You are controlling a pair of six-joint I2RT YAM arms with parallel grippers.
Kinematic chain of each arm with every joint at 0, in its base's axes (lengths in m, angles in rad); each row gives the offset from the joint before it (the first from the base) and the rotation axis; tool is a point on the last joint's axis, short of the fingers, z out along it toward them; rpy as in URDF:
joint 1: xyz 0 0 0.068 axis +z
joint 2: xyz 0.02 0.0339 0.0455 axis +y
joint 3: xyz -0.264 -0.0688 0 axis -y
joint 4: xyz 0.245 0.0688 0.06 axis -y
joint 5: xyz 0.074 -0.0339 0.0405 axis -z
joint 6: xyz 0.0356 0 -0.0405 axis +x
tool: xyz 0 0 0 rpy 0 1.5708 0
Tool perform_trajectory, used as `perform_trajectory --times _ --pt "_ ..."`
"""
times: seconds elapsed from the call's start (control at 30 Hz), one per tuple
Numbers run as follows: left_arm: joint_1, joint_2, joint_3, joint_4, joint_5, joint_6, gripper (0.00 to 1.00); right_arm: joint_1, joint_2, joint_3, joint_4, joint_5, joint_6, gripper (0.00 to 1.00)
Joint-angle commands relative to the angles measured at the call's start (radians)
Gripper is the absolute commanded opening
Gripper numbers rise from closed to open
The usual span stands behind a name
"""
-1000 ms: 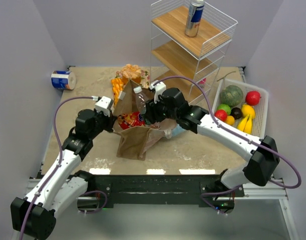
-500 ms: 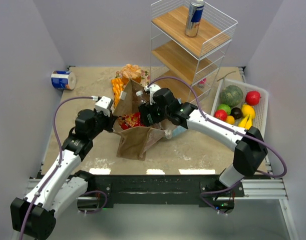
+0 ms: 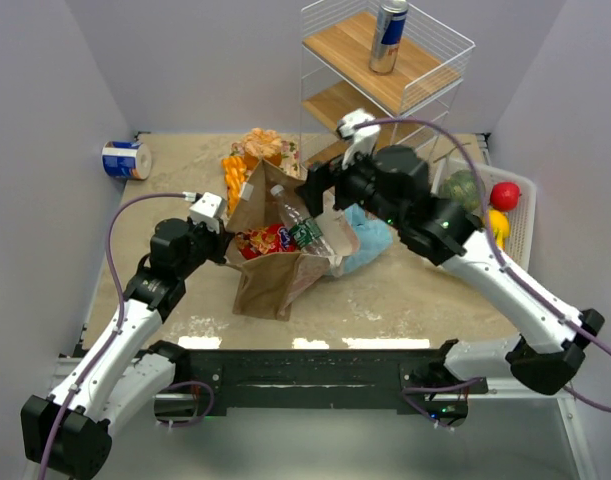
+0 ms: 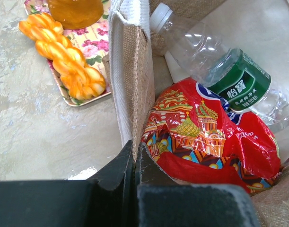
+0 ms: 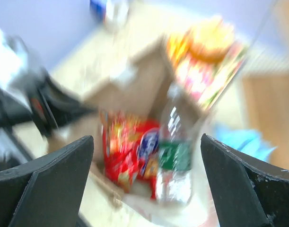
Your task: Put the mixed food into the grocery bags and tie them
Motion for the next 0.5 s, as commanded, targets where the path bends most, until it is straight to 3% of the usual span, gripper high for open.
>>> perform_trajectory --times 0.0,0.13,0.17,0.47 --pt "-0.005 -0.012 0.016 0.082 0.016 0.02 0.0 -0.117 -0.015 0.237 0.02 0.105 -0.08 0.99" --pt "-0.005 -0.025 0.016 0.077 0.011 0.022 0.0 -0.353 0.121 0.481 -0.044 -0.092 -0.051 0.99" --pt "-0.005 -0.028 0.015 0.075 0.008 0.022 0.0 -0.399 0.17 0.612 -0.099 -0.098 -0.052 0.99" --pt "-0.005 -0.048 0.015 0.071 0.006 0.023 0.0 -0.577 0.479 0.944 -0.114 -0.216 -0.044 0.99"
